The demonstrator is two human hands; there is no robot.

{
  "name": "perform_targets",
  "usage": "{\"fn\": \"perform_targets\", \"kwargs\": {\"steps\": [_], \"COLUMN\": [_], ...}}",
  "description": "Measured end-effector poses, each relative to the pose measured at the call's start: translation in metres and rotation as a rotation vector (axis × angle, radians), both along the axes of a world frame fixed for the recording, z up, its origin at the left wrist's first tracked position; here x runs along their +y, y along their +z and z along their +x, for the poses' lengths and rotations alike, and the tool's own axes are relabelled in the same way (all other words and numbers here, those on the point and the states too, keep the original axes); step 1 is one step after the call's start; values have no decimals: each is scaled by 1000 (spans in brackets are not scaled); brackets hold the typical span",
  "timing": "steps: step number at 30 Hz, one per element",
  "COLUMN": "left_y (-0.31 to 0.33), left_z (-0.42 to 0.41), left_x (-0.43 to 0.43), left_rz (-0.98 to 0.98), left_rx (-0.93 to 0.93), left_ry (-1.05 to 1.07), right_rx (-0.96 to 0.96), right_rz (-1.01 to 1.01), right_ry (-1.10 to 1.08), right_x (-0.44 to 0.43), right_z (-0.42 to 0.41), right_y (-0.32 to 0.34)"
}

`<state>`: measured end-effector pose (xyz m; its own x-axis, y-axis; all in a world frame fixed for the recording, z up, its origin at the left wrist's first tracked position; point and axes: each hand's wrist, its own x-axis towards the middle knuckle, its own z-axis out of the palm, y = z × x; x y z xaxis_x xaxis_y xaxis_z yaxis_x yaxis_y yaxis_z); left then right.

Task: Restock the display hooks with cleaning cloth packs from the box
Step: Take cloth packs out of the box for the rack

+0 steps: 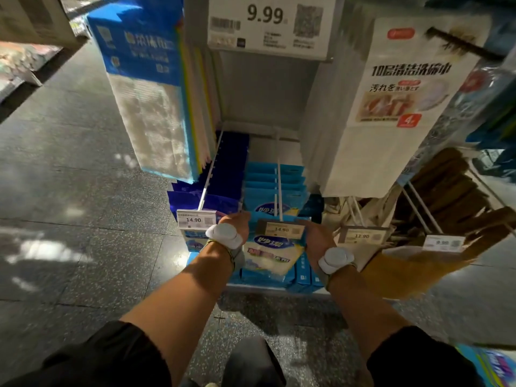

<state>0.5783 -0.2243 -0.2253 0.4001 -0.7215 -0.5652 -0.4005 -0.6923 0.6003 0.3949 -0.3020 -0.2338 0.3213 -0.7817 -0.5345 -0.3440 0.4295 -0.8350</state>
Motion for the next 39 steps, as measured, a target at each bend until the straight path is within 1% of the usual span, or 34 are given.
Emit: {"fn": "perform_targets", "kwargs": {"steps": [1, 3, 5, 7, 9, 13, 17, 19, 22, 24, 28, 30, 32, 34, 36, 39], "left_y": [-4, 5, 13, 25, 30, 35, 34, 32, 29, 29, 39, 46, 47, 42, 43, 42], "left_z": [1, -1, -7, -13, -16, -19, -18, -16, -18, -19, -22, -22, -18, -13, -12, -10], "left_x": [-3, -2, -1, -1, -3, -5, -4, -2, 4, 7, 7, 4, -1, -9, -14, -17], "left_rz": [35, 31, 37, 119, 163, 239, 291, 295, 222, 183, 194, 231, 223, 220, 216, 197], "left_rx": [-83, -101, -181, -278, -356, -402, -384, -361, -313, -336, -319, -359, -413, -402, -369, -373], "left_ry": [-56, -36, -113, -127, -153, -200, -222, -205, -206, -217, -206, -220, -286, -338, -362, -388], "right_rx": [31, -43, -112, -157, -145, -110, -54, -5, 59, 78, 60, -24, -100, -131, -68, 76], "right_rz": [-36, 48, 141, 158, 129, 124, 139, 112, 81, 56, 123, 181, 209, 204, 156, 99], "right_ry": [-29, -156, -239, -240, -247, -212, -198, -128, -67, -12, -98, -179, -239, -271, -232, -144], "right_x": [-4, -4, -6, -9, -12, -18, -20, -21, -17, -16, -19, -18, -21, -28, -40, -54], "right_z": [-3, -2, 0, 3, 3, 5, 1, -1, -6, -8, -7, -3, 4, 11, 20, 30], "right_y": [-3, -5, -8, -11, -11, -14, -16, -19, -16, -17, -22, -21, -18, -17, -15, -19]}}
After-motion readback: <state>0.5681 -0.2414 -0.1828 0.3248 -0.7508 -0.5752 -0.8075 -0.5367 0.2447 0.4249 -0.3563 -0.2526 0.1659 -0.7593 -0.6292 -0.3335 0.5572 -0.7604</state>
